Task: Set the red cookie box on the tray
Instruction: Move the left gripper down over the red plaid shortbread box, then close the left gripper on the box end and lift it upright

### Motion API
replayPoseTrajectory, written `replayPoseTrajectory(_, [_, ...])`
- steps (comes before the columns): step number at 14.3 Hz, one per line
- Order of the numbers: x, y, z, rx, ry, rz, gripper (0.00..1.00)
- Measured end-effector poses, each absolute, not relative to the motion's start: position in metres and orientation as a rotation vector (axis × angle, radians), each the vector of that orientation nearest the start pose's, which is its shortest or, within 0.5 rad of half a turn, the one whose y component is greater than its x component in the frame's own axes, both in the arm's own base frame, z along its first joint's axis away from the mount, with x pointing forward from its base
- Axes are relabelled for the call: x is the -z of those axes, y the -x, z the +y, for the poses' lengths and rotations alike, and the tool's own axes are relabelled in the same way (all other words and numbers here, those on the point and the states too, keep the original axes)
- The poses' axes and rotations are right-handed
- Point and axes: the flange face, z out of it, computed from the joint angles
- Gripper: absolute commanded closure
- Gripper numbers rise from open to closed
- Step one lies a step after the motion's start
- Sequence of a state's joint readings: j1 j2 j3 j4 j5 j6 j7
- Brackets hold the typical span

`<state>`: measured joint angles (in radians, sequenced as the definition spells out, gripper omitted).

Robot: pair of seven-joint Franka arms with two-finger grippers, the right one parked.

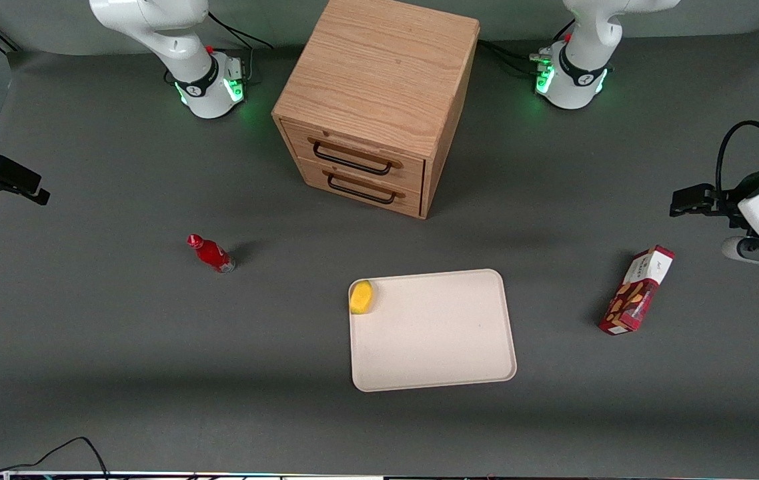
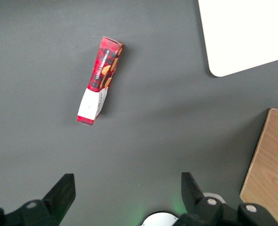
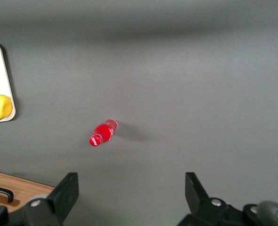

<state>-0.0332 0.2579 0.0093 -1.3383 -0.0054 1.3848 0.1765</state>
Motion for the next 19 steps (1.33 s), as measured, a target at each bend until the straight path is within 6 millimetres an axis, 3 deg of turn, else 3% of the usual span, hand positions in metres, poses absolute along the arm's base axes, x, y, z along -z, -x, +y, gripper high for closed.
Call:
replayPoseTrajectory(5, [-0.559,-0.614,-0.007,-0.342,3.1,0.279,0.0])
replayPoseTrajectory(7, [-0.535,-0.629,0.012,-0.279,3.055,0.399,0.0])
replayPoseTrajectory(8, [-0.508,-0.638,0.025,-0.25,3.036,0.506,0.0])
replayPoseTrajectory(10, [-0.434,-0.649,0.053,-0.231,3.004,0.67,0.0])
replayPoseTrajectory(13, [-0.33,-0.65,0.062,-0.179,3.028,0.812,0.0])
replayPoseTrajectory(14, [-0.302,-0.648,0.061,-0.149,3.033,0.845,0.73])
replayPoseTrajectory(15, [-0.277,-0.644,0.061,-0.121,3.035,0.855,1.0])
replayPoseTrajectory(17, [-0.245,-0.634,0.061,-0.096,3.057,0.838,1.0])
replayPoseTrajectory(19, [-0.24,-0.631,0.061,-0.095,3.068,0.83,1.0])
